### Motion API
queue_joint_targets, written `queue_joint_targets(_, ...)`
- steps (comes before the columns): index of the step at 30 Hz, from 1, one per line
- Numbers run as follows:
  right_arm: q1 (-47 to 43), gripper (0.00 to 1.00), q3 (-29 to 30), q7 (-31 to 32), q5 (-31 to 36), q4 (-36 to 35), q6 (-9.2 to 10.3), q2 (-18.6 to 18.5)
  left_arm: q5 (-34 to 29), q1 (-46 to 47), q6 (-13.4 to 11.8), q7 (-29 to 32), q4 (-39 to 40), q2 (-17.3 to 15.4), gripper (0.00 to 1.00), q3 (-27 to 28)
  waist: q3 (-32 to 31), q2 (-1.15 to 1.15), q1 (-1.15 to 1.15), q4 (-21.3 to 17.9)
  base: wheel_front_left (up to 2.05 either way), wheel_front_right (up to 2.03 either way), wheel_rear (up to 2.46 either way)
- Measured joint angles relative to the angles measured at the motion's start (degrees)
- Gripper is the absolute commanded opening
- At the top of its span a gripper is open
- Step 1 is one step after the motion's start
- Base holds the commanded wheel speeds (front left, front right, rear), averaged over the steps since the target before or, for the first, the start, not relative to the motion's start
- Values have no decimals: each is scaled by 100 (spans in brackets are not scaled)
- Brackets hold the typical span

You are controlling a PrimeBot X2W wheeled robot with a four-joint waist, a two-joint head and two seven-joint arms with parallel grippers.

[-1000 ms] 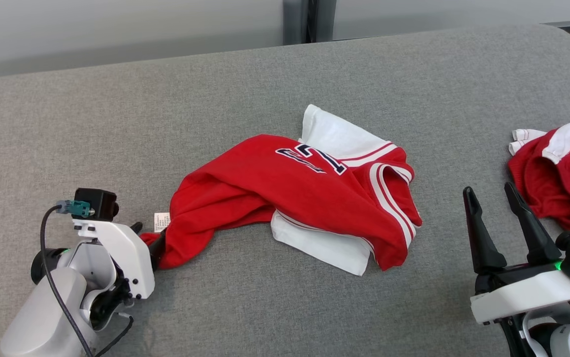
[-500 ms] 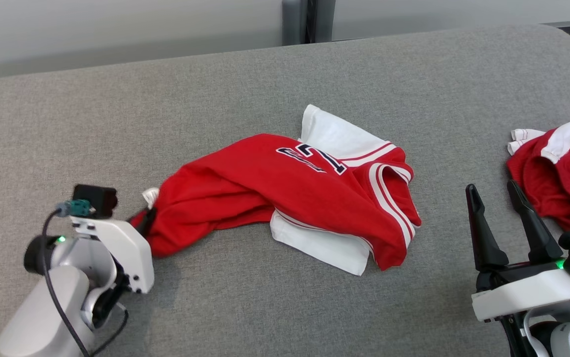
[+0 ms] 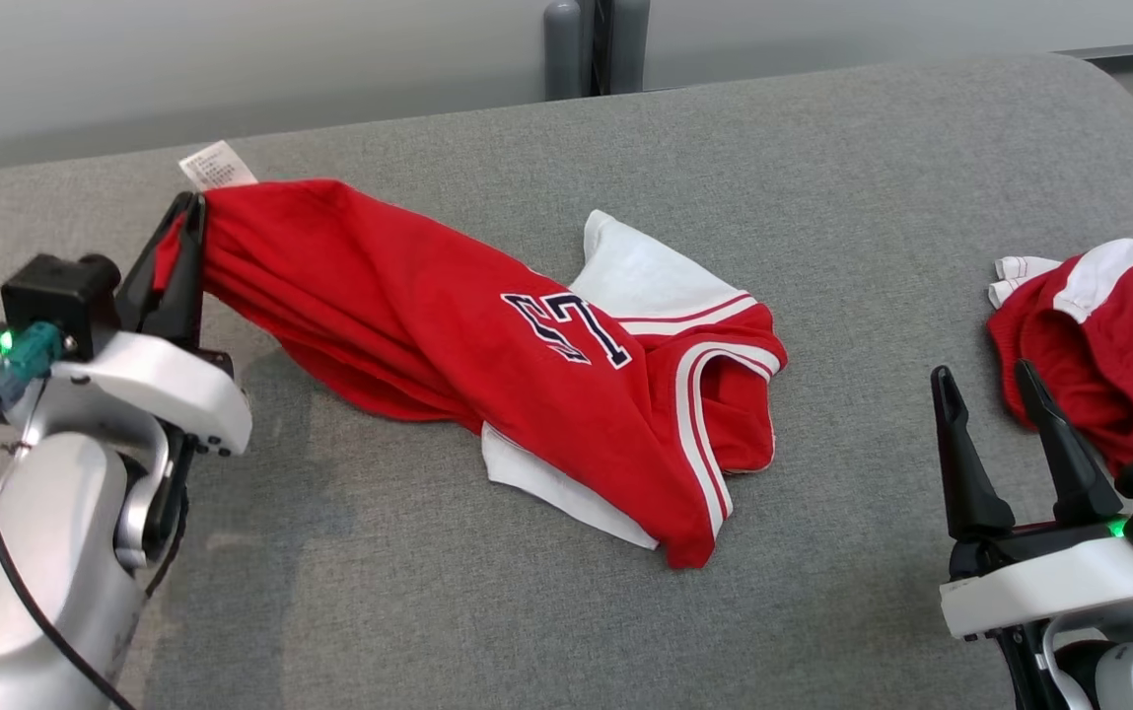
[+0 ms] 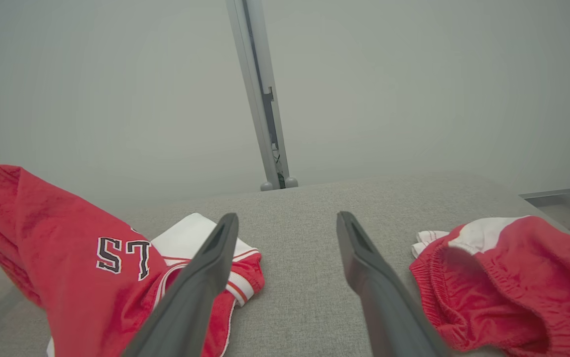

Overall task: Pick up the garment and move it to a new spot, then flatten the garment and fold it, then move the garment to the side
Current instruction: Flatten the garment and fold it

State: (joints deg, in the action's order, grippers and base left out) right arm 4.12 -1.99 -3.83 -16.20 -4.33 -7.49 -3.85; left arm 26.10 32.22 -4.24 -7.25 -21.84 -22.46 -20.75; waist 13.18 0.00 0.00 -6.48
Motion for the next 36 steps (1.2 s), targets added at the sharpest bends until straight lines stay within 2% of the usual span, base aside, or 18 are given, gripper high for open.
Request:
queue_joint_targets(3,-24,100,23,-19,0,-14,0,9,-92,-588,-175,-303,158,9,0,-57,-2,0,0,-6,0,0,0)
queue_joint_targets(6,-101,100,103,-24,-10,-32,0,20,-122,-1269,-318,-545,245,171,0,-151,16,0,0,39,0,0,0)
queue_joint_targets(13,-83,100,116,60,3,-91,0,0,-357,-2158,-488,-751,245,483,0,-169,52,0,0,231,0,0,0)
queue_joint_targets(16,-61,100,105,88,3,-102,0,-16,-553,-2423,-480,-765,319,649,0,-136,49,0,0,310,0,0,0)
queue_joint_targets(20,-58,100,109,113,3,-112,0,-26,-555,-2742,-320,-765,207,960,0,-11,31,0,0,403,0,0,0)
queue_joint_targets(21,-59,100,112,129,3,-112,0,-26,-525,-2747,-279,-766,201,1045,15,69,26,0,0,427,0,0,0)
queue_joint_targets(22,-60,100,115,129,2,-119,0,-26,-520,-2740,-241,-766,197,1102,50,136,20,0,0,449,0,0,0)
queue_joint_targets(23,-61,100,116,130,2,-123,0,-26,-497,-2737,-205,-766,215,1151,100,218,10,0,0,471,0,0,0)
queue_joint_targets(31,-65,100,116,101,8,-196,0,-60,-654,-2691,-34,-766,944,1279,100,814,-170,0,0,534,0,0,0)
queue_joint_targets(36,-105,100,129,59,65,-208,0,-62,-731,-2607,-29,-767,1534,1288,100,1120,-277,0,0,549,0,0,0)
